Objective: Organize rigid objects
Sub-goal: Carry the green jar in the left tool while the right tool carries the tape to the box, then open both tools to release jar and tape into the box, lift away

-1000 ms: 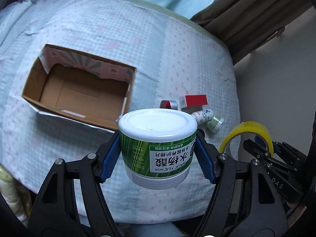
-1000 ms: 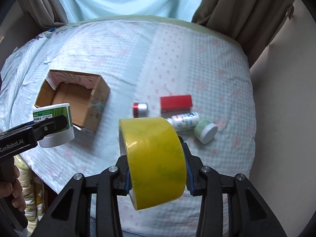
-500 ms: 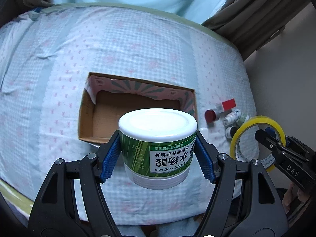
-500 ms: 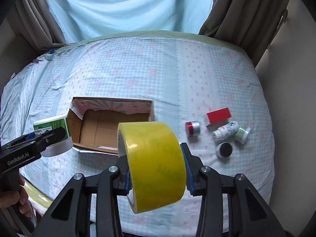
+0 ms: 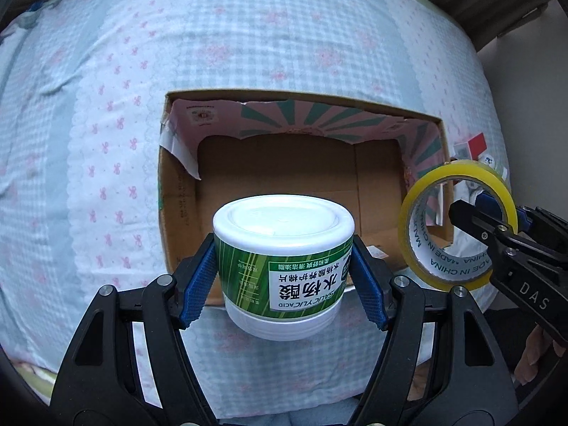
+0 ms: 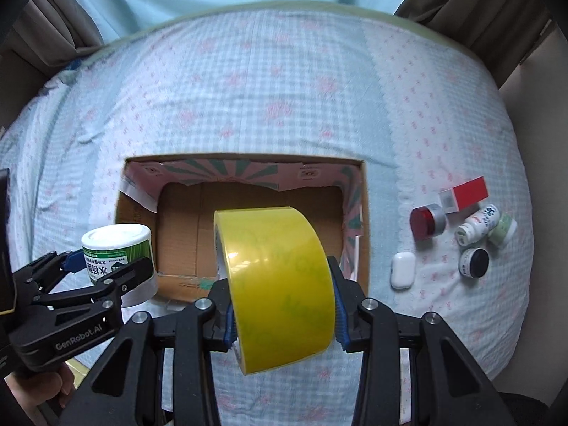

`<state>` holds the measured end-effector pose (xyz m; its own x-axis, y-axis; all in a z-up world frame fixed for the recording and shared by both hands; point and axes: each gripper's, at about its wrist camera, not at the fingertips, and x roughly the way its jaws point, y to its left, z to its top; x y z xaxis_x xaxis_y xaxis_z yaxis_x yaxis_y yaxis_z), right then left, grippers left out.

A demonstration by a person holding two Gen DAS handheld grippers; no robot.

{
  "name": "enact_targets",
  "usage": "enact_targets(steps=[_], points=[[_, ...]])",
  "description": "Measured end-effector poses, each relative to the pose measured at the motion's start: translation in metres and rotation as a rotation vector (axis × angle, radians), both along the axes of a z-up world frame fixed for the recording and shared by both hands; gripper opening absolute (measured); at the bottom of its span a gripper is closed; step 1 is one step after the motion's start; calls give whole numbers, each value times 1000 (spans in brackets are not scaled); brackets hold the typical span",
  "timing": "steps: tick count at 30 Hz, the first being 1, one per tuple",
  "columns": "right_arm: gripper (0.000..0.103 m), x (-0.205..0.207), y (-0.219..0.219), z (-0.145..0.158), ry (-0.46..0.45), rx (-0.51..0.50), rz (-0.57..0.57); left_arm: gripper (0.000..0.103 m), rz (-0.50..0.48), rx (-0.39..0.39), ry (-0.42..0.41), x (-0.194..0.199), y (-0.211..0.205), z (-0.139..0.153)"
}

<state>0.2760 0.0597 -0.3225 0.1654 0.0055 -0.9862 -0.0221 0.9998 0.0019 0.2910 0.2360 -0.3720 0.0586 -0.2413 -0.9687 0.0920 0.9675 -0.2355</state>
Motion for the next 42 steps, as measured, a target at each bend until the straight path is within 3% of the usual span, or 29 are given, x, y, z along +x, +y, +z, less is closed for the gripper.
enact_targets(steps=[8,15,16,18,20,21,22,32,42], points=[[38,31,3,-73,141,-22,-4,68,-85,44,65,28,-16,-49],[38,54,3,-96,214,35,-34,68,-169,93,78,39,-30,-65],[38,58,3,-99,224,47,-36,70,-174,100,84,40,-31,-66],[39,65,3,-103,235,69,-36,98,-184,87,74,41,-32,-62],[59,67,-1,-99,205,78,-53,103,-194,101,39,38,-31,-53],[99,67,-4,-97,194,88,-62,103,-202,112,31,36,-30,-49],[103,67,-8,-95,181,109,-72,103,-206,121,25,34,-28,-47],[103,42,-33,-80,133,137,-130,103,-126,112,18,10,-10,-31],[103,12,-23,-32,62,128,-98,103,-52,109,-69,-25,9,22]])
